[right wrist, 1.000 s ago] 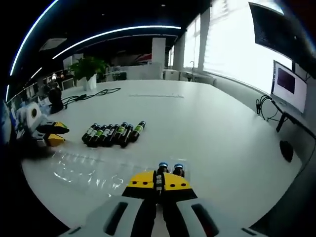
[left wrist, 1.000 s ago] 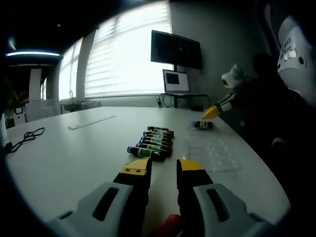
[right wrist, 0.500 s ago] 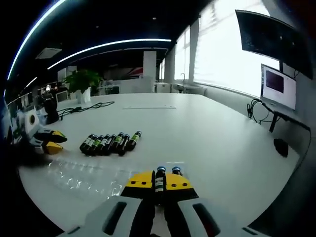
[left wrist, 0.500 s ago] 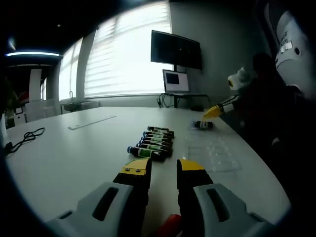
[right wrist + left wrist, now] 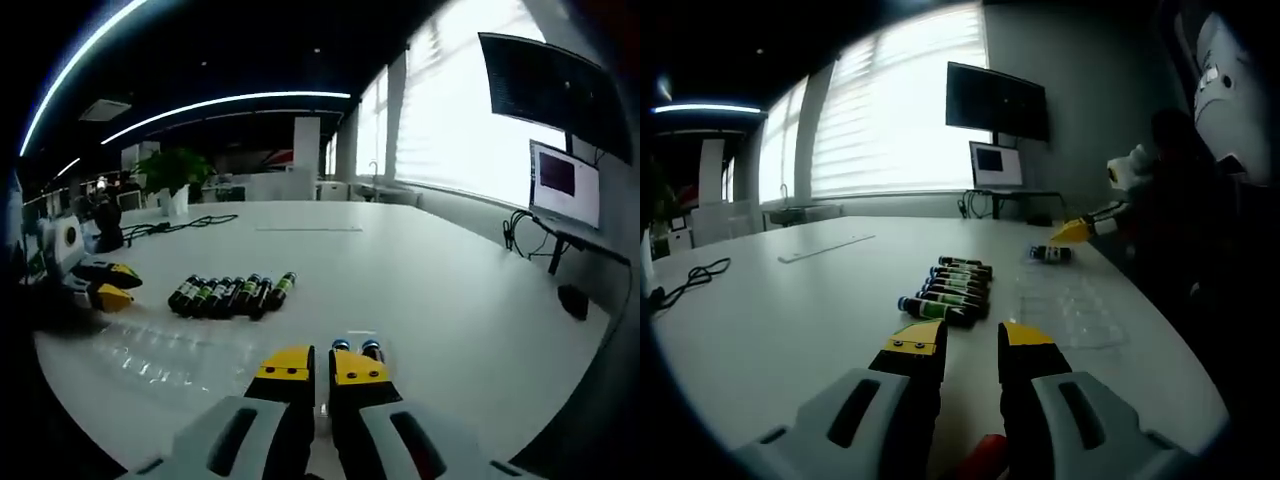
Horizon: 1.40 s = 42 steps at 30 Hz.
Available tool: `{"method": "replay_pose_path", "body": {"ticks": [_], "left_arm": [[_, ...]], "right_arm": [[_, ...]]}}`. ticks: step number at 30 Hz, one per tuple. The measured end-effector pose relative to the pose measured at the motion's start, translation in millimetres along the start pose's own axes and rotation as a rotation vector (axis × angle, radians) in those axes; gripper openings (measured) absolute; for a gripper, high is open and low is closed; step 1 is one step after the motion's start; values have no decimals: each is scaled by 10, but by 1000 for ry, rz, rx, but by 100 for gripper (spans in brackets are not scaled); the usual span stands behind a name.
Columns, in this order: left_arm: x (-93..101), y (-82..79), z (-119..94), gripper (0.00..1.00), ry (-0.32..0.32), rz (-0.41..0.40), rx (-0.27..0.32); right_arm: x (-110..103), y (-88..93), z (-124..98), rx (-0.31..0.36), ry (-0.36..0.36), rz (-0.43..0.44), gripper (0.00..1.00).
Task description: Grip medicine bottles put into box
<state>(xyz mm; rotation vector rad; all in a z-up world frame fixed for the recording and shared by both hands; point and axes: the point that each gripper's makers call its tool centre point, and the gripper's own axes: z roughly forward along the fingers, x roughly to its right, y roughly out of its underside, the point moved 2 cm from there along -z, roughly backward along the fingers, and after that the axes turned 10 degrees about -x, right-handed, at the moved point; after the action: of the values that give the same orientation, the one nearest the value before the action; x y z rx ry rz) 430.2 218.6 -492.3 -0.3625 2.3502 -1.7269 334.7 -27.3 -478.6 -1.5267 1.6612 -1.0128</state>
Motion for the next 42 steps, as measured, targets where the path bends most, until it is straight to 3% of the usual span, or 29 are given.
{"method": "replay_pose_path", "body": {"ticks": [14, 18, 27, 36, 42], "left_arm": [[3, -12, 17, 14, 0, -1, 2], [4, -16, 28, 14, 1, -1, 2], [3, -16, 18, 14, 3, -9, 2], [-7, 1, 6, 14, 1, -6, 0], [-10, 12, -12, 14, 2, -8, 0]], "right_arm": [[-46, -54, -8, 55, -35, 55, 1], [-75, -157, 26, 79, -43, 57, 1], [-235, -347, 187, 58, -67, -52, 3], [-250, -425, 303, 50, -59, -66, 4], [-296, -472, 440, 2, -60, -117, 5]]}}
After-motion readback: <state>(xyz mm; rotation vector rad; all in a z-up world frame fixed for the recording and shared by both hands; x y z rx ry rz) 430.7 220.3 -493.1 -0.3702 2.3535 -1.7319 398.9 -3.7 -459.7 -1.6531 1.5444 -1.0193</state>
